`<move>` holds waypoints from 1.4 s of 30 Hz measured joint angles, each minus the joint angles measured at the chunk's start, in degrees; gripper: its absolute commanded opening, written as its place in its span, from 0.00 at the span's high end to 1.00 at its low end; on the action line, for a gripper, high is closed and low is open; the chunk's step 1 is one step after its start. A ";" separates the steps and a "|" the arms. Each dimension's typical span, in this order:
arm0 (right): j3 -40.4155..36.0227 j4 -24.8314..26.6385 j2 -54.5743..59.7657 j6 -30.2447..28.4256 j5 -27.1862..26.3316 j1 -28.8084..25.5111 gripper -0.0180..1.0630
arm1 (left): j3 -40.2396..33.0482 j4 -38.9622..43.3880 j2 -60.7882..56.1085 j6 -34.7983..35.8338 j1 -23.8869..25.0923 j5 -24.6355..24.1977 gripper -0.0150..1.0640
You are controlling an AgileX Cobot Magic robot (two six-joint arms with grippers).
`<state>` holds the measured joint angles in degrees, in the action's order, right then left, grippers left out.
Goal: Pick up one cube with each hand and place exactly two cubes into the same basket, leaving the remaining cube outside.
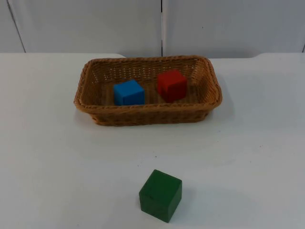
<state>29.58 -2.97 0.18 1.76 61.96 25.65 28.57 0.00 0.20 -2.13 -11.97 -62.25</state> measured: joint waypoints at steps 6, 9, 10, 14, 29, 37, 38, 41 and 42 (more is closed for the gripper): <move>0.00 -0.91 0.00 0.22 0.00 0.00 0.24 | 0.00 0.00 0.00 0.14 0.00 0.00 0.30; 0.00 -1.03 0.00 0.22 0.00 0.00 0.24 | 0.00 0.00 0.00 0.14 0.00 0.00 0.30; 0.00 -1.03 0.00 0.22 0.00 0.00 0.24 | 0.00 0.00 0.00 0.14 0.00 0.00 0.30; 0.00 -1.03 0.00 0.22 0.00 0.00 0.24 | 0.00 0.00 0.00 0.14 0.00 0.00 0.29; 0.00 -1.03 0.00 0.11 0.00 0.00 0.01 | 0.00 0.00 0.00 0.14 0.00 0.00 0.01; 0.00 -1.03 0.00 0.11 0.00 0.00 0.01 | 0.00 0.00 0.00 0.14 0.00 0.00 0.01; 0.00 -1.03 0.00 0.11 0.00 0.00 0.01 | 0.00 0.00 0.00 0.14 0.00 0.00 0.01; 0.00 -1.03 0.00 0.11 0.00 0.00 0.01 | 0.00 0.00 0.00 0.14 0.00 0.00 0.01; 0.00 -1.03 0.00 0.11 0.00 0.00 0.01 | 0.00 0.00 0.00 0.14 0.00 0.00 0.01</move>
<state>29.58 -4.00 0.18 1.87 61.96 25.65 28.57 0.00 0.20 -1.99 -11.97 -62.25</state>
